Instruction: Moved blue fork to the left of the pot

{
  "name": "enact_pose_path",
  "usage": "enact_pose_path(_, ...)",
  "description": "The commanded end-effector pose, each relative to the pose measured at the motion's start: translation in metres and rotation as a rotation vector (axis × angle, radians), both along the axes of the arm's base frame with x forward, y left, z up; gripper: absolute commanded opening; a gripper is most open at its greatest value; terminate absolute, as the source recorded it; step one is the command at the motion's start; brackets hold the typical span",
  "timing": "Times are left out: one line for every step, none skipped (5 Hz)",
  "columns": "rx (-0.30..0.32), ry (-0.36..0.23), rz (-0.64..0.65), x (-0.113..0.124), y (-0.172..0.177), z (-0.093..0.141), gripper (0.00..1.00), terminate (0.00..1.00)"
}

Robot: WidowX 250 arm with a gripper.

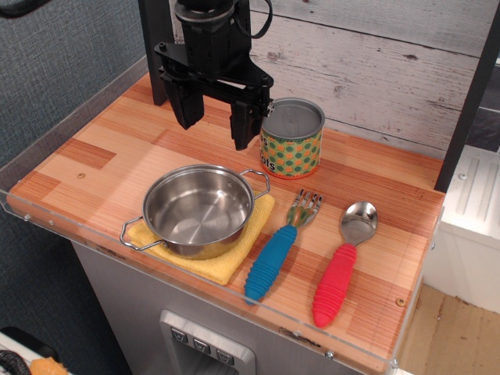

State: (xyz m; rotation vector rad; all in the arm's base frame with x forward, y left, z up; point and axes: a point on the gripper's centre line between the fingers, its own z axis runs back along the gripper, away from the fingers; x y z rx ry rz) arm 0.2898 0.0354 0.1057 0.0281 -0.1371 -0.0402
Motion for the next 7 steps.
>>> enact_pose_path(0.000, 0.000, 0.000, 0.000, 0.000, 0.000, 1.00, 0.00)
enact_pose_path(0.068, 0.031, 0.095, -0.010, -0.002, 0.003, 1.00, 0.00)
enact_pose_path(0.037, 0.007, 0.124, -0.026, -0.009, 0.005, 1.00, 0.00)
enact_pose_path(0.062, 0.029, 0.137, -0.044, -0.030, 0.007, 1.00, 0.00)
enact_pose_path(0.099, 0.029, 0.132, -0.055, -0.041, 0.003, 1.00, 0.00)
enact_pose_path(0.071, 0.017, 0.119, -0.053, -0.051, -0.009, 1.00, 0.00)
enact_pose_path(0.071, 0.004, 0.114, -0.052, -0.060, -0.021, 1.00, 0.00)
